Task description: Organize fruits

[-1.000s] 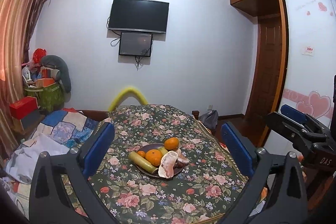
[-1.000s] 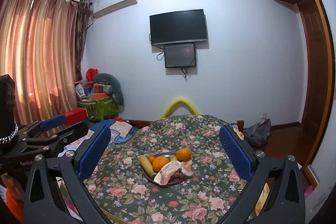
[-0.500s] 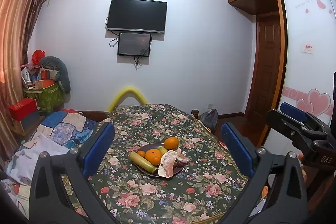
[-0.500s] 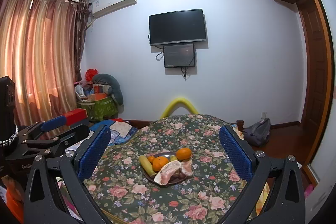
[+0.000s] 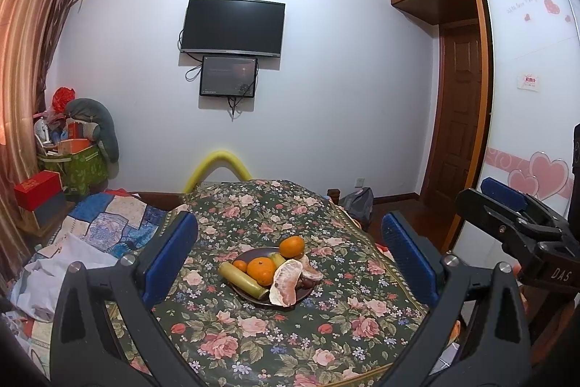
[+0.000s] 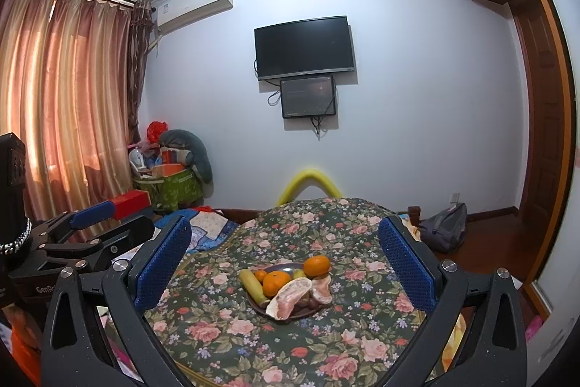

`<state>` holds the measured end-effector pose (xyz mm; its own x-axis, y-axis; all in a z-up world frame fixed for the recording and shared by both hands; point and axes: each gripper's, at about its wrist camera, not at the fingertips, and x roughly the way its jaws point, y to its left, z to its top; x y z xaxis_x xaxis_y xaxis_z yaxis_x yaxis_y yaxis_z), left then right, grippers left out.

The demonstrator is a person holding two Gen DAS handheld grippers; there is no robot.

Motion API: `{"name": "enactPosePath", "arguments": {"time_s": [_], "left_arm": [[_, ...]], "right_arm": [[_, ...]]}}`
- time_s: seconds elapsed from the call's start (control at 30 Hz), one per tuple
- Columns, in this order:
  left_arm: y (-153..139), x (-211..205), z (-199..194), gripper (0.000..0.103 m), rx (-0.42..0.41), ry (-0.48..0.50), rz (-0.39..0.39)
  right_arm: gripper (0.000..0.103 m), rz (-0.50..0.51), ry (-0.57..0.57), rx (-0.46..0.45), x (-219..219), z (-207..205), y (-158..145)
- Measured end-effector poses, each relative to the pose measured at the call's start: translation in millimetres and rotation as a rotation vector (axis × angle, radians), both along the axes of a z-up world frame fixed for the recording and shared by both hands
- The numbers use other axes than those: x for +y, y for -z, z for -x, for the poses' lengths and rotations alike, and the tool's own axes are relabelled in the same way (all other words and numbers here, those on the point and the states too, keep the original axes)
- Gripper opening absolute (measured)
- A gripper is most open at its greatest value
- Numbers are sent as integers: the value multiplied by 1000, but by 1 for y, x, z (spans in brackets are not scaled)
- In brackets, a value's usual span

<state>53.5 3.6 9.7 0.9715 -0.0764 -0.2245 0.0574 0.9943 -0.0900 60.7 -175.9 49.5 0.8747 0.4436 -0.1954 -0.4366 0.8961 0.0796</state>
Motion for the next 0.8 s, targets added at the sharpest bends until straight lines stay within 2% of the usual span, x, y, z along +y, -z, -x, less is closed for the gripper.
{"name": "enactPosePath", "arguments": {"time_s": [0.8], "left_arm": [[2,1,-4,103,17,30,9]], "right_arm": [[103,-3,6,5,-1,-1,1]]}}
